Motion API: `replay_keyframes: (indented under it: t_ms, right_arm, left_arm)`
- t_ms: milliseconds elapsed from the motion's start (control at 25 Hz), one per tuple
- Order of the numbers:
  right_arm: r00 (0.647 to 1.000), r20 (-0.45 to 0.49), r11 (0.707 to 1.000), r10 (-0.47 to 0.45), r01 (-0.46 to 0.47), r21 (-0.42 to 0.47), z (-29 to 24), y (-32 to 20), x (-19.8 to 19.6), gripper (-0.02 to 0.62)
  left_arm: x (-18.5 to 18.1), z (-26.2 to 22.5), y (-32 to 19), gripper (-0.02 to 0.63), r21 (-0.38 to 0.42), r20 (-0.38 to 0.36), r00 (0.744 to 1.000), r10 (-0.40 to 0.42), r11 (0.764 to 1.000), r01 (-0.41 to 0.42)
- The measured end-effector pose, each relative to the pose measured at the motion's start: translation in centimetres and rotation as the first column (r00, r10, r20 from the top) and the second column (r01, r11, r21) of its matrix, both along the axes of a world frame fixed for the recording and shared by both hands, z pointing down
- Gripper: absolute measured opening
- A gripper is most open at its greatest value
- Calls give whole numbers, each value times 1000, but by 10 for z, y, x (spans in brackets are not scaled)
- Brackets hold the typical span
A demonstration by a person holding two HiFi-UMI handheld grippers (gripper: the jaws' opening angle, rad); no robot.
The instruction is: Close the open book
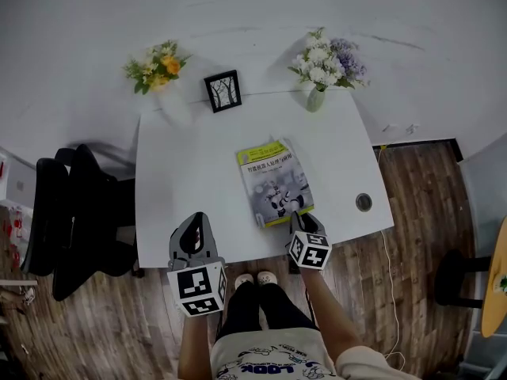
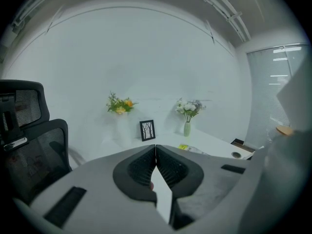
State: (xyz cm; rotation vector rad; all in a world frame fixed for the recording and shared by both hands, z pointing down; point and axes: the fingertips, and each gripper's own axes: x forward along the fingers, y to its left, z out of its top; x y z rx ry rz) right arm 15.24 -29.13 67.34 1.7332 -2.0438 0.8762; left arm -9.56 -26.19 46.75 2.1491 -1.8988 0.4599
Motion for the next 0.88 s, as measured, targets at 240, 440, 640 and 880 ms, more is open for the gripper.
replay_keyframes:
  t_ms: [240,440,640,880]
  right_arm:
    - [1000,2,999,31,-31,-44,4,0,4,141]
    - [993,-96,996,69,-75,-53,0,4,15,218]
    - [986,-150,996,76,-68,61,-37,-3,21,218]
    - [985,-160,967,58,-16,253,-116,-23,11,216]
  left_arm:
    - [1,2,-1,24,-2,-4,1000,3,1000,-3]
    - [-4,-2,-1,25,10,-9,1000,-7,1000,7]
    - [-8,-12,-2,25,39,-20,1000,-22,999,23]
    - [-16,-35,-7,24,94,-37,998,-42,995,45]
